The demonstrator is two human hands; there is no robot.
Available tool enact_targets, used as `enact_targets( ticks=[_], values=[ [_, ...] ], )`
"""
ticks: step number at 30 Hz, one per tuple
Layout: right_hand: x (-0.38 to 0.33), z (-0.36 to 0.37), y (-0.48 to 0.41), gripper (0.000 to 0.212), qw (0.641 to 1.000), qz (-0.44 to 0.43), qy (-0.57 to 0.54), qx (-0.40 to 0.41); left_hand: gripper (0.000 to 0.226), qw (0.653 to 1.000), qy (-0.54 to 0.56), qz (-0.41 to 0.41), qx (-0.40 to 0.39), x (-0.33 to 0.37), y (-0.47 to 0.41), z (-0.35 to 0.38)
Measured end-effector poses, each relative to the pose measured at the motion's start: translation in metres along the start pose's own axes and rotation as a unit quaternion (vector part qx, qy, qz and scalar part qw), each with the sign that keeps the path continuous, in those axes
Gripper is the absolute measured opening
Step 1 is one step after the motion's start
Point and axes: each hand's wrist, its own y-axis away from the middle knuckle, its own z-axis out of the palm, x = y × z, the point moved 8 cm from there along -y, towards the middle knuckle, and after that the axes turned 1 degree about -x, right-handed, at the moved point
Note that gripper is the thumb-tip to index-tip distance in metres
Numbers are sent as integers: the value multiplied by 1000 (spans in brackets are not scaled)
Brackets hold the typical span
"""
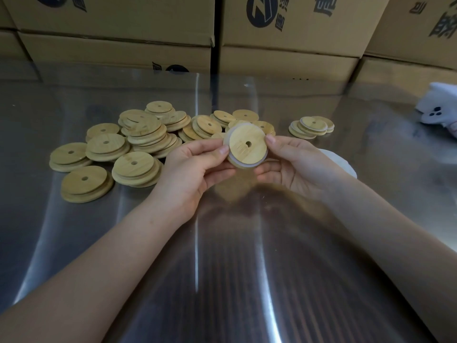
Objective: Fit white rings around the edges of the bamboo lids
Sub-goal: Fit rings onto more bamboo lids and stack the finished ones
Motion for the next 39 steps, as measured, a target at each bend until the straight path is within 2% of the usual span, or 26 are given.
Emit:
enact_targets(
  ticks=[6, 13, 18, 21, 24, 27, 30, 34, 39],
  values=[
    [-4, 0, 2, 32, 1000, -24, 15, 3, 13, 1000, 7, 1, -1, 0, 0, 0],
    [-1, 1, 1, 35, 999, -17, -35, 11, 15, 999, 51, -5, -10, -3, 2, 3],
    [0, 1, 1, 34, 999, -24, -29, 14, 17, 999, 46, 3, -4, 0, 1, 1],
    [-3, 2, 1, 34, 999, -24, -28, 4, 26, 998, 63, 3, -9, 1, 2, 1],
    [-5, 3, 2, 33, 999, -37, 3, 4, 24, 998, 62, 5, -15, 1, 2, 2],
    [-9, -4, 2, 25, 998, -49, 25, 44, 21, 999, 38, 11, -26, 1, 2, 4],
    [-19, -22, 4, 16, 990, -71, -8, 123, 16, 999, -24, 25, -19, 2, 3, 5],
    [-34, -63, 12, 26, 956, -107, -55, 269, 16, 981, -176, 63, -44, 3, 8, 15],
    [-55, -108, 23, 30, 921, -130, 71, 360, 16, 959, -258, 90, -80, 2, 14, 29]
  ],
)
